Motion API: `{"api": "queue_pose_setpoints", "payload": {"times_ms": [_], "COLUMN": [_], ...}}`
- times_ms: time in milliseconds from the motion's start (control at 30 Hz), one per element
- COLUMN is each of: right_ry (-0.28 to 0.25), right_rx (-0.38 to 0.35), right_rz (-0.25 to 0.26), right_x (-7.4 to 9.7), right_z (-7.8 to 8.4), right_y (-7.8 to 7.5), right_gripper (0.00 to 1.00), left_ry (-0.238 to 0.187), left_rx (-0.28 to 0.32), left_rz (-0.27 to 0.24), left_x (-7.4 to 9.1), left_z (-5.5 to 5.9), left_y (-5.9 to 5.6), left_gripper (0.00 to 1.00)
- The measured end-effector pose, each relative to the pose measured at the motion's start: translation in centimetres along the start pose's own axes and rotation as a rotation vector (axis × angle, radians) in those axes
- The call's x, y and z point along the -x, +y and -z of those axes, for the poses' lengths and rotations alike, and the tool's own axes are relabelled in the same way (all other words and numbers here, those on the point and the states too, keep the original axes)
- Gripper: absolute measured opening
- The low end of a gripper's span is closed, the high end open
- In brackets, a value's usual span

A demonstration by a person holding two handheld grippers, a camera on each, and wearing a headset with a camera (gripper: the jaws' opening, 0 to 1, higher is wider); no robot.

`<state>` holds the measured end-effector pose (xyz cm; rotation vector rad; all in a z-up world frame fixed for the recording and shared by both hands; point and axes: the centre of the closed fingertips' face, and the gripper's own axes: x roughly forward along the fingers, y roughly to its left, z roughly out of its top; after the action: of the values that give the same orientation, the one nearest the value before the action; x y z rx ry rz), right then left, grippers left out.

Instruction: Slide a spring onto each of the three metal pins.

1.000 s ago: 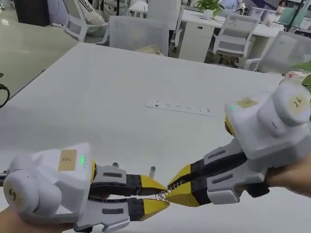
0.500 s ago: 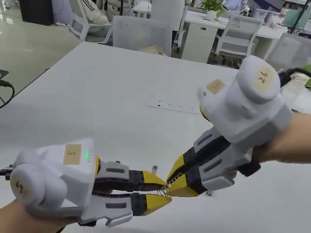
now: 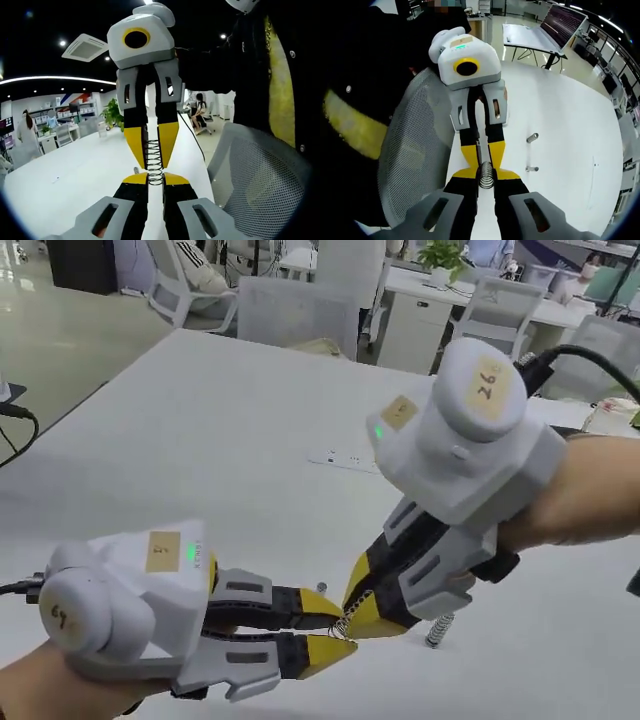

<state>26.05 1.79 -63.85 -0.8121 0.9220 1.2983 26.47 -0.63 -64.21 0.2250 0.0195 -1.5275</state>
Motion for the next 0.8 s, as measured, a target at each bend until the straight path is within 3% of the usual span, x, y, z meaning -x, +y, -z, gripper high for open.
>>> {"api": "queue_pose_setpoints", "payload": {"times_ms": [800], "right_ry": [0.067], "right_rx": [0.05], "right_rz": [-0.013], "right_x": [-0.08], "right_z": [-0.72], "right_y": [-0.14], "right_gripper": [0.08], "left_ry": [-0.019], "left_rx": [0.007], "left_rz": [-0.019], "left_x": [-0.21], "left_z": [-0.29], "left_y": [0.33], "left_gripper": [0.03]}}
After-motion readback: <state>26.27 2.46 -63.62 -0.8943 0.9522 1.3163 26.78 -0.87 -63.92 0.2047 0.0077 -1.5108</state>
